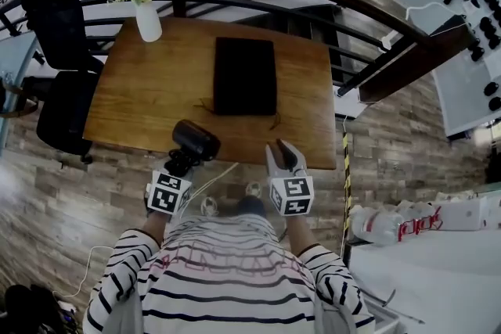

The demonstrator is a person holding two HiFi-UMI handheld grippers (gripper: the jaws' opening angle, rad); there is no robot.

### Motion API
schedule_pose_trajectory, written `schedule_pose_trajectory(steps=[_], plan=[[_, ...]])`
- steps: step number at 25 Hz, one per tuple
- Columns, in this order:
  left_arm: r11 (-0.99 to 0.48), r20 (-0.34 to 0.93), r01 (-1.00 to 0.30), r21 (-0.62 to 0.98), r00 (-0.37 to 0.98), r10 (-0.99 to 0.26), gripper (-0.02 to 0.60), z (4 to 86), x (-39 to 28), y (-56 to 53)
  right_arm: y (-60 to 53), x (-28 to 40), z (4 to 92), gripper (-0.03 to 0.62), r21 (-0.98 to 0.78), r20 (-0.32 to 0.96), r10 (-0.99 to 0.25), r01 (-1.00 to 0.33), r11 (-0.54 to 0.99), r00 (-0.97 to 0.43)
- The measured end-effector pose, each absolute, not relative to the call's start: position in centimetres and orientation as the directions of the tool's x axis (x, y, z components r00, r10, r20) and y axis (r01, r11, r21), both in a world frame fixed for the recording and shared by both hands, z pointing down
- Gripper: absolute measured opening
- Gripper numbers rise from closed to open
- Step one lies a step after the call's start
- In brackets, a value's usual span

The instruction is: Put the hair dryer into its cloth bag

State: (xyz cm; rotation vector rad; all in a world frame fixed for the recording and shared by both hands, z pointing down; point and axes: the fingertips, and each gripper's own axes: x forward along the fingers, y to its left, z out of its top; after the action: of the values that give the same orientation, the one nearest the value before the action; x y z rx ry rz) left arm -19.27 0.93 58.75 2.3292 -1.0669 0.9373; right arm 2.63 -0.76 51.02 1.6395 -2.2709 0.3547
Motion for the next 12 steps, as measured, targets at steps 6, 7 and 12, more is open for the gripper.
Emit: schedule_pose_trajectory(steps=[6,7,12], plan=[[-0.593,0.731,-0.801,0.078,0.451,-0.513,0.153,59.3,-18.2,-1.2,-5.1,4.2,52.7,0.094,0.072,0.441,-0.835,-0.915,0.398,-0.328],[-0.582,0.734,-0.809,0.079,0.442,-0.516,0.153,59.3,-18.1,-1.6,-6.0,4.4,53.1,0.094,0.086,0.453,-0.825,-0.904,0.419,-0.339],[-0.521,0.748,-0.85,0.081,0.397,-0.532,0.153,59.5,-17.3,-3.6,-9.9,5.2,55.3,0.104,0.143,0.525,-0.758,-0.838,0.526,-0.387]])
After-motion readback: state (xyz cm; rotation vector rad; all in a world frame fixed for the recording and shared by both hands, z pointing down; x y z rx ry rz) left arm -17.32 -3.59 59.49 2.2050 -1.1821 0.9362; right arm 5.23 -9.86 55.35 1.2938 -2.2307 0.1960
